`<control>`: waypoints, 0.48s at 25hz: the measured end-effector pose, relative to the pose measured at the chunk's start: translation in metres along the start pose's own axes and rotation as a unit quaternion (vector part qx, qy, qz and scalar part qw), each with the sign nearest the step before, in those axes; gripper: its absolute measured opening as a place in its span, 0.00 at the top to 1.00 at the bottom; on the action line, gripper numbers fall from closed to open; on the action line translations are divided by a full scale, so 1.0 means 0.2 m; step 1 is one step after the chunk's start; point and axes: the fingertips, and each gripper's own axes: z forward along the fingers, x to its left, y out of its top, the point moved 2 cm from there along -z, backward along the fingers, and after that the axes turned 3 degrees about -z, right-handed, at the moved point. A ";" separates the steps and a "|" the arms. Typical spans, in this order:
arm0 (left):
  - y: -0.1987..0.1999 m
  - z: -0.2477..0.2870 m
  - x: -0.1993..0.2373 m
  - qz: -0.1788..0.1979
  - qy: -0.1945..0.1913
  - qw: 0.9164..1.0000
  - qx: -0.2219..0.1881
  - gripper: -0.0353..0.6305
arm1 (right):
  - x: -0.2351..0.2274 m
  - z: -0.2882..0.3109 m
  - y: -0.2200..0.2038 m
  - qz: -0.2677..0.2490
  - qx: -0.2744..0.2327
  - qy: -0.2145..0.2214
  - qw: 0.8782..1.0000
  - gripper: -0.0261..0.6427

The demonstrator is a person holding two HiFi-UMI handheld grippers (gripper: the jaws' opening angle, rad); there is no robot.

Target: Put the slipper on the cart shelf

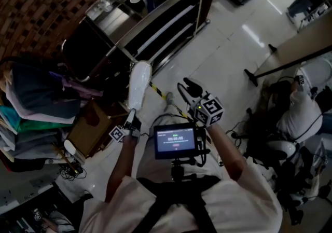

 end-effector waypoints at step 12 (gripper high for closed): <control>0.16 0.78 0.28 -0.027 0.023 0.999 -0.008 0.87 | -0.52 0.40 0.24 -0.028 0.041 0.004 0.999 0.74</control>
